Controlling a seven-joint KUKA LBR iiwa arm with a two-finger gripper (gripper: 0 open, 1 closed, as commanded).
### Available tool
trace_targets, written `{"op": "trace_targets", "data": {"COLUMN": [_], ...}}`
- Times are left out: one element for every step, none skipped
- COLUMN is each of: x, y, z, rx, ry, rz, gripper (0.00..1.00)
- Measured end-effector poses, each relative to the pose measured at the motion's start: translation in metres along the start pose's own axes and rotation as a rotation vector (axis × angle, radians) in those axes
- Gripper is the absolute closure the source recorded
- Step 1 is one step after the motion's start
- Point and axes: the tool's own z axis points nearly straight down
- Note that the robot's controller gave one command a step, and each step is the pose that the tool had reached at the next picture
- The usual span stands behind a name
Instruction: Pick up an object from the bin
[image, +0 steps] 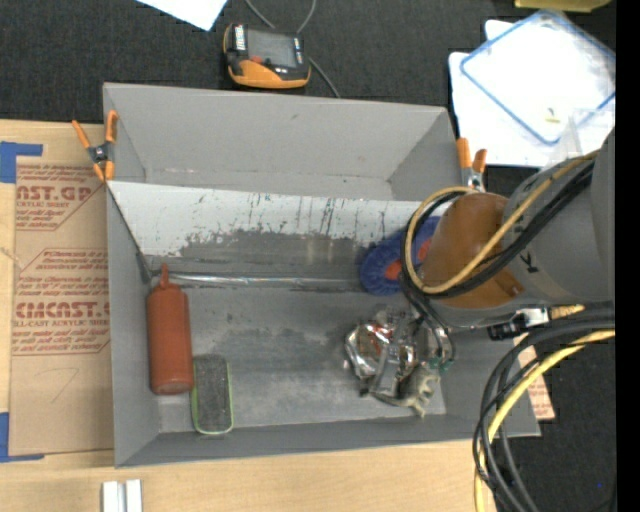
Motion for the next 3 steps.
{"op": "trace_targets", "data": {"x": [0.001, 0.003, 0.001], "y": [0.000, 0.000, 0.001], "z": [-0.012, -0.039, -0.078], "rx": [0.000, 0.000, -0.001], "ry": [0.004, 0.009, 0.002], "rz": [0.000, 0.000, 0.000], "gripper": [1.00, 1.00, 1.00]}}
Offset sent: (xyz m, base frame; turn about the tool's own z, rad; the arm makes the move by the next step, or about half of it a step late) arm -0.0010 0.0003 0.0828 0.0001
